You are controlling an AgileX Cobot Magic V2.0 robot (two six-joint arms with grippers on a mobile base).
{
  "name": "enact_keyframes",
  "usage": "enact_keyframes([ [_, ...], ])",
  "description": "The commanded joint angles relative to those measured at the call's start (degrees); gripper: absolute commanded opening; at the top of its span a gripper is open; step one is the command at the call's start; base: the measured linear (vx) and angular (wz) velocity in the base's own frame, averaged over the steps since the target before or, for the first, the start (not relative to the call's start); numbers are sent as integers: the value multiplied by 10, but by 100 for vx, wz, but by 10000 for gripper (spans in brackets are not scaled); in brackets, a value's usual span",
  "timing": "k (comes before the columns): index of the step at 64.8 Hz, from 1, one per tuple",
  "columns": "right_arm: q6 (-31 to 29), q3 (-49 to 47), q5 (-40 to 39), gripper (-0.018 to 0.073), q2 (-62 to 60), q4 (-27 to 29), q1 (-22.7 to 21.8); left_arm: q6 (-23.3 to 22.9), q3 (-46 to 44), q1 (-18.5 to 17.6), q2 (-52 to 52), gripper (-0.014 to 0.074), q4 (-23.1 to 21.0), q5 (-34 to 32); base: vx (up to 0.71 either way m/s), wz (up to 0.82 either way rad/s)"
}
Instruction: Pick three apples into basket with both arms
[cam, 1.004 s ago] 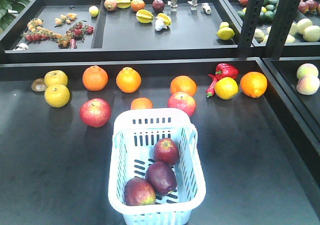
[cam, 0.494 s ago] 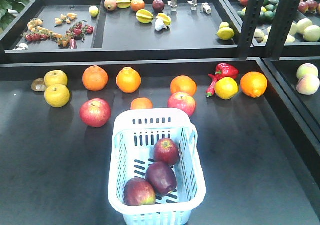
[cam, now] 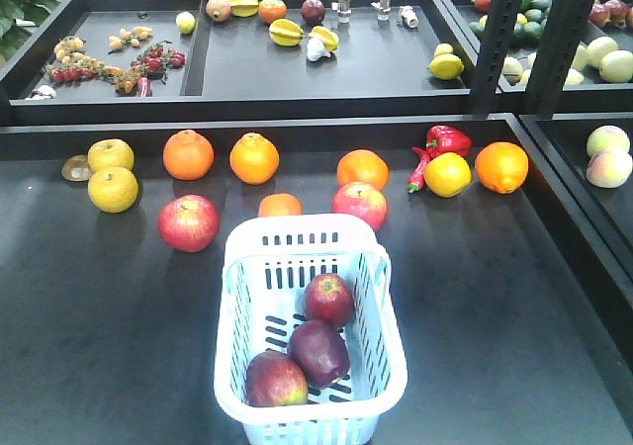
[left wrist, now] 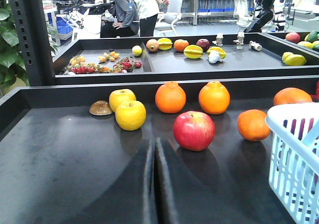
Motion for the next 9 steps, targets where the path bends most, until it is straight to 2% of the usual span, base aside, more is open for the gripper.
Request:
enact_keyframes([
  [1,0,3,-46,-8,-7,-2,-3,-3,-17,-4,-7,-6,-5,-45,0,0],
  [9,0,3,-46,-8,-7,-2,-3,-3,-17,-4,-7,-6,-5,-45,0,0],
])
